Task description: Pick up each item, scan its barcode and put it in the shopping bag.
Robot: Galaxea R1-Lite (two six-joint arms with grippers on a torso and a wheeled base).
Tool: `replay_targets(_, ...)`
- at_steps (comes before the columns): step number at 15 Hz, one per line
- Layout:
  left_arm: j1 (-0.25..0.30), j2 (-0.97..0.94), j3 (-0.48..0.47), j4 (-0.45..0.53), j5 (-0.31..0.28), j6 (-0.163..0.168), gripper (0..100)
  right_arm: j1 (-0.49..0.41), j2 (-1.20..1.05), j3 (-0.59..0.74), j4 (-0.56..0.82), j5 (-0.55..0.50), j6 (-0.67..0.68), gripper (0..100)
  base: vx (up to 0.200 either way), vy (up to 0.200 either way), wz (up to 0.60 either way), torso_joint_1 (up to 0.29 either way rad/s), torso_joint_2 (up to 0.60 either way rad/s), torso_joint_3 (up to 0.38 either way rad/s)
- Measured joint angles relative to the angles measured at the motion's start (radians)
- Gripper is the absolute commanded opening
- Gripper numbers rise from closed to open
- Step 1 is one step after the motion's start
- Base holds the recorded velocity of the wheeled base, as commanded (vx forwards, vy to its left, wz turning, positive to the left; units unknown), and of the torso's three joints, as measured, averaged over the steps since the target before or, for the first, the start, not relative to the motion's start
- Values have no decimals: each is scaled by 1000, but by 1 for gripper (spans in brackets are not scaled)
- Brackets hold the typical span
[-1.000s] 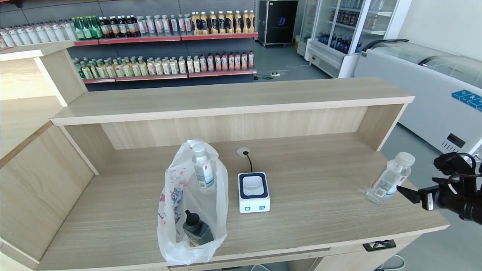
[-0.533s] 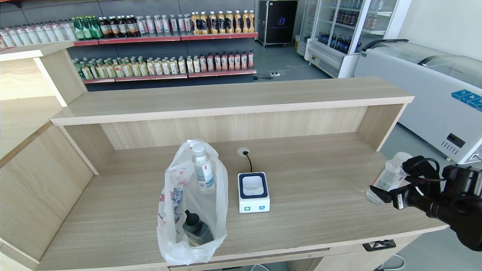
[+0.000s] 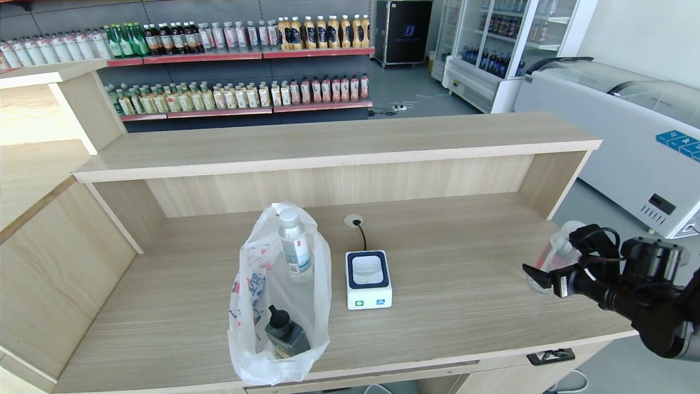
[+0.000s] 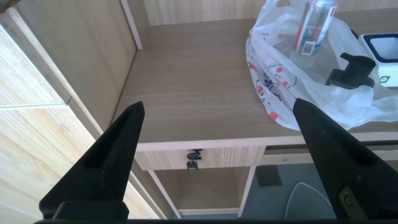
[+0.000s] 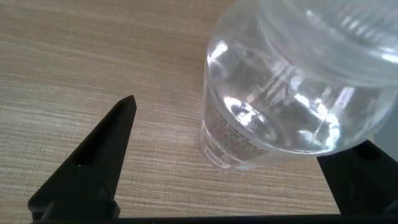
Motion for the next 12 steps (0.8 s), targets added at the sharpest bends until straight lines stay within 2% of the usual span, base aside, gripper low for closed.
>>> replay_targets(12, 0, 0, 0, 0, 0, 0, 100, -19, 29, -90, 7, 0, 0, 100, 0, 0, 0, 0, 0, 0)
